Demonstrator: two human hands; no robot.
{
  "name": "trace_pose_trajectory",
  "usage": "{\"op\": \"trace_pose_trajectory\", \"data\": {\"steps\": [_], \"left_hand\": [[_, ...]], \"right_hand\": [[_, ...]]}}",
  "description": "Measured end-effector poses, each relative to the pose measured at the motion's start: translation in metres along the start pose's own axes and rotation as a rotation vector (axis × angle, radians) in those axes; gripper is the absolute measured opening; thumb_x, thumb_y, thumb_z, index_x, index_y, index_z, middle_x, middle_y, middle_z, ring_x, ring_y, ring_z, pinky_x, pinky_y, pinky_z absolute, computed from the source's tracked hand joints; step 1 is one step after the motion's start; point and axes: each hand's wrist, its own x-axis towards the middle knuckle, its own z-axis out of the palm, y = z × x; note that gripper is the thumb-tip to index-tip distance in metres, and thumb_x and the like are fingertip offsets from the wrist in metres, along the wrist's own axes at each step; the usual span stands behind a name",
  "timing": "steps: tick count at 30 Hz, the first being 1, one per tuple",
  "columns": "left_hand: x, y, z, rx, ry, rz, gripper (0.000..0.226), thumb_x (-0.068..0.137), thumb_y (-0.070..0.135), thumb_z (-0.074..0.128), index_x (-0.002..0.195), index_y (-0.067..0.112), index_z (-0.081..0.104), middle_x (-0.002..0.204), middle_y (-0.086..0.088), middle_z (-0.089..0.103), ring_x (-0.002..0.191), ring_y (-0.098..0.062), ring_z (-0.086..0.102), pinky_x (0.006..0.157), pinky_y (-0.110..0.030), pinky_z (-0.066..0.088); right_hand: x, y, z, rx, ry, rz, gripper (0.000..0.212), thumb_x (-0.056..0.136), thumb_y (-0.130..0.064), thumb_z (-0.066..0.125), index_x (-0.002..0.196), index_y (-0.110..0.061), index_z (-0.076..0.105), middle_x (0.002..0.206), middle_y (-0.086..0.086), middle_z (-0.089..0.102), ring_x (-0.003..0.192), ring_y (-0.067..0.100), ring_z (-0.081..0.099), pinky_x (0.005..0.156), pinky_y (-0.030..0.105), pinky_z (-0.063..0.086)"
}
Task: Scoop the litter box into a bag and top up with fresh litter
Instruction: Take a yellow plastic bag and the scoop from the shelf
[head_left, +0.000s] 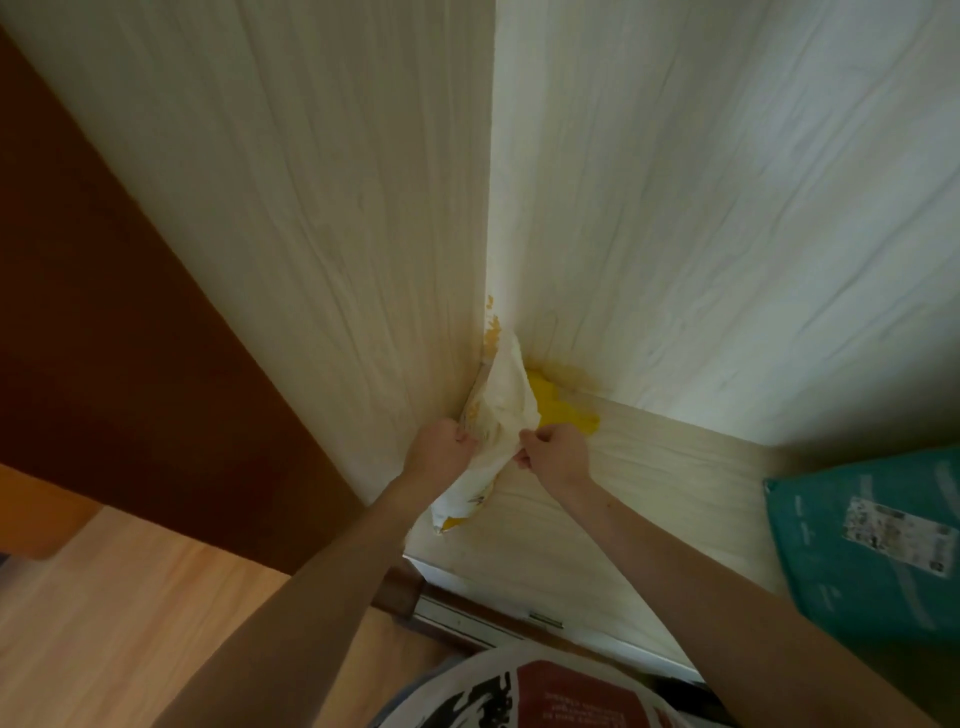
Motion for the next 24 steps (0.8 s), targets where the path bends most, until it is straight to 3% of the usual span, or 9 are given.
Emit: {"op": "trace_pose_trajectory", "data": {"steps": [4,7,10,12,15,18,21,24], "left_hand": [[0.002,0.020,0.007,0.035,-0.126,0.044,0.029,0.091,0.030,0.057,0.069,0.011,0.051,0.064,-0.005,0.050,0.059,-0.015,0.047,0.052,-0.023,0.033],[0.004,0.029,0.017,0.097,-0.256,0.055,0.045,0.088,0.049,0.058,0.079,0.005,0.066,0.074,-0.009,0.068,0.069,-0.020,0.062,0.064,-0.030,0.045],[0.001,0.030,0.022,0.211,-0.277,0.114,0.055,0.082,0.064,0.056,0.066,0.011,0.057,0.060,-0.005,0.056,0.057,-0.017,0.053,0.057,-0.029,0.038],[0.001,0.029,0.022,0.236,-0.274,0.121,0.050,0.087,0.050,0.058,0.055,0.014,0.046,0.050,-0.002,0.048,0.052,-0.016,0.051,0.051,-0.025,0.034],[0.003,0.027,0.013,0.317,-0.187,0.108,0.038,0.090,0.020,0.055,0.055,0.015,0.042,0.052,0.001,0.045,0.057,-0.019,0.053,0.046,-0.023,0.032],[0.002,0.027,0.001,0.395,-0.019,0.086,0.032,0.090,0.016,0.051,0.059,0.013,0.042,0.058,0.002,0.043,0.055,-0.013,0.044,0.045,-0.023,0.027],[0.000,0.032,-0.022,0.429,0.155,0.070,0.018,0.090,0.015,0.048,0.072,0.010,0.046,0.071,-0.002,0.047,0.068,-0.016,0.048,0.058,-0.027,0.034],[0.001,0.035,-0.048,0.481,0.266,0.039,0.029,0.088,0.010,0.048,0.061,0.012,0.039,0.062,-0.003,0.046,0.070,-0.024,0.059,0.057,-0.029,0.037]], "right_hand": [[0.000,0.011,-0.001,0.097,0.073,0.035,0.030,0.086,-0.012,0.059,0.065,0.007,0.068,0.057,0.009,0.063,0.054,0.018,0.054,0.054,0.027,0.040],[0.004,0.013,-0.002,0.313,0.111,0.192,0.008,0.082,-0.001,0.064,0.080,0.004,0.070,0.071,0.013,0.065,0.068,0.025,0.064,0.065,0.035,0.055],[0.002,0.010,-0.006,0.532,0.019,0.294,0.007,0.082,0.008,0.063,0.085,0.007,0.068,0.083,0.019,0.068,0.080,0.030,0.068,0.074,0.040,0.059],[0.000,0.009,-0.009,0.532,-0.002,0.270,0.010,0.082,0.011,0.059,0.088,0.014,0.067,0.084,0.022,0.067,0.077,0.029,0.068,0.069,0.037,0.060],[0.000,0.009,-0.013,0.482,0.041,0.239,0.010,0.081,0.011,0.059,0.085,0.013,0.068,0.080,0.018,0.068,0.066,0.022,0.067,0.058,0.028,0.060],[-0.001,0.003,-0.017,0.266,0.086,0.160,0.017,0.080,0.003,0.061,0.067,0.000,0.071,0.068,0.014,0.069,0.061,0.022,0.067,0.063,0.033,0.060],[0.002,0.000,-0.027,0.047,0.143,0.022,0.019,0.074,-0.005,0.058,0.060,0.005,0.066,0.062,0.021,0.067,0.063,0.034,0.066,0.057,0.040,0.055],[0.004,0.004,-0.039,-0.043,0.201,-0.014,0.018,0.069,-0.007,0.057,0.060,0.008,0.064,0.063,0.025,0.065,0.065,0.039,0.063,0.054,0.043,0.053]]}}
